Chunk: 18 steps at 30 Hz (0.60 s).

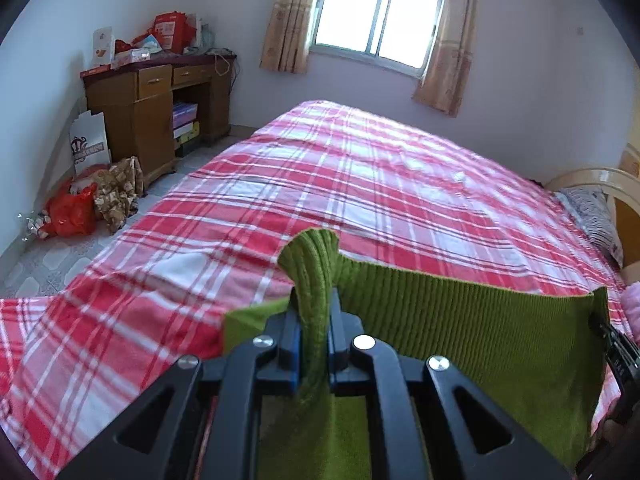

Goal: Fold small clothes
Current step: 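Lift the hem with both grippers and fold it over onto the collar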

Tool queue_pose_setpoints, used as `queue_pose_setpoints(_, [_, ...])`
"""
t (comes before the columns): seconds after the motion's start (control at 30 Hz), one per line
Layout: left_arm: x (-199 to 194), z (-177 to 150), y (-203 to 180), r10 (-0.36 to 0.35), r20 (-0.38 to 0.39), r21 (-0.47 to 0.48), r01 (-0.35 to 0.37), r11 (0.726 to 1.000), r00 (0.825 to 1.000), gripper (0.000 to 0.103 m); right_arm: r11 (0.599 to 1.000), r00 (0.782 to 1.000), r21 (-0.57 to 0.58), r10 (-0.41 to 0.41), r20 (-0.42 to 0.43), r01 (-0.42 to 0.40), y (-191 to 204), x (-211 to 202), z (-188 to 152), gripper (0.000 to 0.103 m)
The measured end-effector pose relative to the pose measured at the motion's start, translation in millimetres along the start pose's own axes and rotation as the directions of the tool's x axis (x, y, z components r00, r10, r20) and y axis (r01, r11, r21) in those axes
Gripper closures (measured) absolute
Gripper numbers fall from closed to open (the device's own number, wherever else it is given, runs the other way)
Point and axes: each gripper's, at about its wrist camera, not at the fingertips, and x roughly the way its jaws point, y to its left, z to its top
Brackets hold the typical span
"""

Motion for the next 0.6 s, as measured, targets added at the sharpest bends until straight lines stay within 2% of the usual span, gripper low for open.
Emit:
queue_pose_setpoints(0.17, [49.4, -8.0, -5.1, 0.067, -0.078, 0.003, -0.067, 0.998, 0.995, 0.093, 0.999, 0.995, 0.021, -0.038, -0.092, 0.040, -5.2, 51.6, -11.5, 0.096])
queue_pose_setpoints(0.23, [57.2, -11.5, -4.6, 0.094, -0.098, 0.004, -0.094, 0.996, 0.991, 0.088, 0.999, 0.991, 0.044, -0.025, -0.133, 0.031, -11.0, 62.7, -12.8, 0.096])
queue_pose_setpoints(0.33, [57.2, -8.3, 1.0, 0.128, -0.108, -0.038, -0.133, 0.990, 0.986, 0.072, 0.998, 0.986, 0.055, -0.020, -0.163, 0.029, -13.6, 69.9, -15.1, 0.096])
queue_pose_setpoints(0.37, [60.1, -8.2, 5.5, 0.140, -0.132, -0.062, -0.149, 0.987, 0.981, 0.059, 0.998, 0.982, 0.056, -0.021, -0.186, 0.032, -13.2, 73.5, -16.6, 0.096])
queue_pose_setpoints(0.5, [49.1, -2.7, 31.1, 0.102, -0.136, -0.186, -0.127, 0.974, 0.985, 0.050, 0.997, 0.969, 0.046, -0.047, -0.243, 0.060, -12.7, 85.0, -19.4, 0.094])
queue_pose_setpoints(0.57, [32.9, 0.5, 46.4, 0.186, -0.115, -0.214, -0.208, 0.955, 0.976, 0.049, 0.996, 0.966, 0.041, -0.069, -0.249, 0.082, -11.9, 84.2, -20.8, 0.082])
queue_pose_setpoints(0.6, [19.3, 2.3, 56.7, 0.262, -0.092, -0.224, -0.276, 0.935, 0.961, 0.048, 0.994, 0.963, 0.047, -0.079, -0.256, 0.095, -13.6, 85.3, -21.1, 0.079])
